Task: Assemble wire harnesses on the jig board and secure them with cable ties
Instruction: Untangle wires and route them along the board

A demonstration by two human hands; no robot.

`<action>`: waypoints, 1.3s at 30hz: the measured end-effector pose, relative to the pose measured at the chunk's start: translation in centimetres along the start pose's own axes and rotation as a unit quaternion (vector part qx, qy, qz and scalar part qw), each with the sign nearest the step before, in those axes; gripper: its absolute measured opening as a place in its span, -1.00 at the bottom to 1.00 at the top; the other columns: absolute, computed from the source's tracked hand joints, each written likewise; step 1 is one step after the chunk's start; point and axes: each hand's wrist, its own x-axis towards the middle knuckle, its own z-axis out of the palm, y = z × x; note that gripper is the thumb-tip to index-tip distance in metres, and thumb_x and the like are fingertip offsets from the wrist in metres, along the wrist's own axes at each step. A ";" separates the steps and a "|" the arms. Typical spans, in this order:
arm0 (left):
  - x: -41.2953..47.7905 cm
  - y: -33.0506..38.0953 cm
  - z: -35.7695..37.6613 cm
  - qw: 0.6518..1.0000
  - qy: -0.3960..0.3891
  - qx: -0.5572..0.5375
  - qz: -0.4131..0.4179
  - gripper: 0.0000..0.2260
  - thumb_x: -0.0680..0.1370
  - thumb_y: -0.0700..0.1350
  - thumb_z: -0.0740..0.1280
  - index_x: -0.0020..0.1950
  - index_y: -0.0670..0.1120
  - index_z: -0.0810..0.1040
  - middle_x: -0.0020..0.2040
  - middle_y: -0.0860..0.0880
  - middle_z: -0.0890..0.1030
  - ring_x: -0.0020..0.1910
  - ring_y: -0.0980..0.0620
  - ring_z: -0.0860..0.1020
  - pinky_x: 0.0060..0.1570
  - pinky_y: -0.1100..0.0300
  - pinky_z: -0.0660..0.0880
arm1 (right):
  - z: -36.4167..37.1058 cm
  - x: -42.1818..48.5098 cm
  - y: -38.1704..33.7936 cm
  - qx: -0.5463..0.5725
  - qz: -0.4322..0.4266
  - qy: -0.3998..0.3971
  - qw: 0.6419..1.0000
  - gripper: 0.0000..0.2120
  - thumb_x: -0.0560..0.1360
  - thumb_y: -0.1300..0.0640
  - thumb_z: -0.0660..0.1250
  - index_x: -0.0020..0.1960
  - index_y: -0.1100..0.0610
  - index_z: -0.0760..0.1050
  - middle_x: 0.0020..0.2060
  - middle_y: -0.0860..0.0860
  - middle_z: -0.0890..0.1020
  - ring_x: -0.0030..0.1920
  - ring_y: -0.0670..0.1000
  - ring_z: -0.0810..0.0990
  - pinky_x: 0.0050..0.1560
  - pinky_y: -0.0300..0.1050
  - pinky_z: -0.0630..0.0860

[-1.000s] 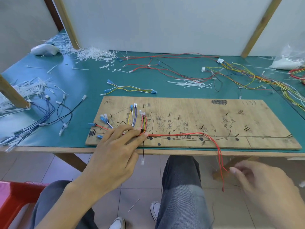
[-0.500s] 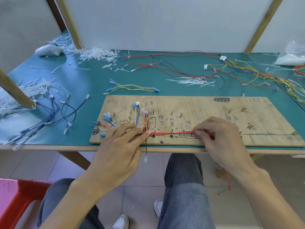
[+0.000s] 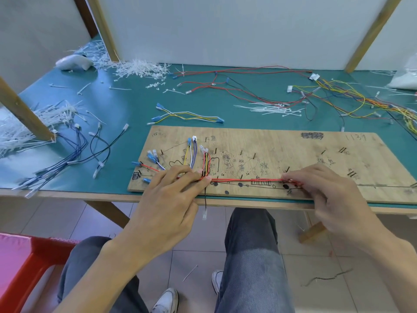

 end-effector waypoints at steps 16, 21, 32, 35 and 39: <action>-0.1 0.8 -0.4 0.998 -0.001 0.067 0.006 -0.52 0.62 -0.01 0.13 0.54 0.02 0.46 0.44 0.08 0.54 0.51 -0.06 0.35 0.51 -0.07 0.28 | 3.0 -2.0 -1.7 -0.074 0.115 0.005 0.991 -0.09 0.06 0.62 0.35 0.35 0.11 0.64 0.25 0.01 0.53 0.21 0.10 0.50 0.17 0.10 0.61; 1.1 0.5 -0.9 0.999 0.024 0.030 -0.017 -0.57 0.62 -0.02 0.13 0.51 0.02 0.39 0.29 0.14 0.55 0.46 -0.02 0.33 0.42 0.02 0.27 | 2.8 -2.4 -2.1 -0.099 0.104 0.006 0.990 -0.12 0.11 0.52 0.27 0.40 0.09 0.58 0.25 -0.06 0.51 0.19 0.10 0.45 0.08 0.02 0.61; 4.7 0.4 -0.8 0.998 0.003 0.052 -0.040 -0.51 0.52 0.05 0.15 0.42 0.03 0.55 0.40 0.13 0.57 0.46 0.02 0.34 0.41 0.01 0.25 | 2.7 -2.3 -1.1 -0.104 0.090 0.002 0.990 -0.10 0.06 0.62 0.42 0.35 0.11 0.63 0.17 -0.04 0.53 0.13 0.11 0.49 -0.06 0.13 0.67; 4.8 0.2 -0.6 0.998 0.005 0.056 -0.039 -0.52 0.51 0.03 0.15 0.39 0.03 0.58 0.37 0.13 0.59 0.45 0.00 0.35 0.40 0.00 0.25 | 1.9 -2.5 -0.2 -0.103 0.054 0.011 0.993 -0.14 0.12 0.68 0.40 0.33 0.13 0.65 0.17 -0.04 0.61 0.07 0.08 0.46 -0.08 0.11 0.62; 5.0 0.3 -0.5 0.998 0.005 0.050 -0.040 -0.53 0.55 0.03 0.12 0.41 0.03 0.55 0.39 0.13 0.56 0.46 -0.03 0.31 0.39 -0.02 0.27 | 0.6 -2.6 0.1 -0.113 0.010 -0.018 0.993 -0.16 0.14 0.71 0.38 0.33 0.17 0.65 0.24 0.00 0.64 0.07 0.13 0.53 -0.08 0.14 0.65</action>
